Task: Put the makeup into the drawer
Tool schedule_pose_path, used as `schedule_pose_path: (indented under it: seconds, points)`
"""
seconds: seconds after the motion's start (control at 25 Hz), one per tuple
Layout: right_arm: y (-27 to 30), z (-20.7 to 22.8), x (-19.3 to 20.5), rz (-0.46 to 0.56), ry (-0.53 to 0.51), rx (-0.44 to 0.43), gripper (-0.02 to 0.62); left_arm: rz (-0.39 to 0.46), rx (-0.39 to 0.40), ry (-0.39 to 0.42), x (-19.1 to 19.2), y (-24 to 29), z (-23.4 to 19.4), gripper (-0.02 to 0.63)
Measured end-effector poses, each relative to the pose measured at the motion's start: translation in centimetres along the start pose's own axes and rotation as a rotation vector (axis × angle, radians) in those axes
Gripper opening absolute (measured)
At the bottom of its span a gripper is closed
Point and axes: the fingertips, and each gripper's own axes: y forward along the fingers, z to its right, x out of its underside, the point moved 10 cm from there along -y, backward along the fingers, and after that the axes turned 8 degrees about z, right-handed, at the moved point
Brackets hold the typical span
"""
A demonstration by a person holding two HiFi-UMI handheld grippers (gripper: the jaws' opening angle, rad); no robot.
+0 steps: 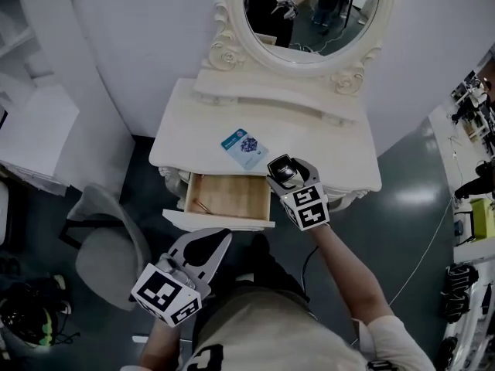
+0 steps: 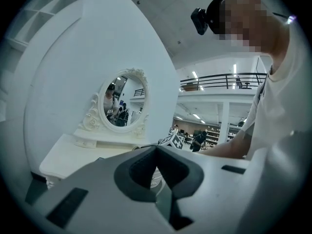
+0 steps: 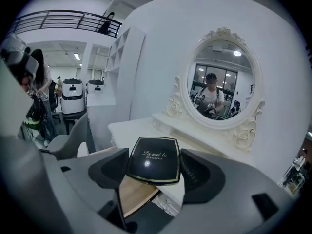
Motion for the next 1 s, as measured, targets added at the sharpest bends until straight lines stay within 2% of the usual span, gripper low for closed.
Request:
schedule_pose_path:
  seconds: [0.24,0.44,0.8,1.0]
  points:
    - [-3.0,-2.5,-1.4,0.02,0.012,-0.054,0.339,-0.004,-0.004,-0.005,0.0,-1.3,0.2,0.052]
    - [-3.8,-3.3,-1.6,0.032,0.045,-0.094,0.339,-0.044,-0.011,-0.006,0.3,-0.9,0.3,0.054]
    - [-1.9,-2.6,1.3,-0.003,0.09,-0.254,0.339,-0.101,-0.079,0.023,0.9,3.5,-0.4,0.054]
    - [-0.4,-1.1,3.0,-0.024,0.113,-0.347,0.339,-0.145,-0.151,0.067,1.4,6.4,-0.3,0.054]
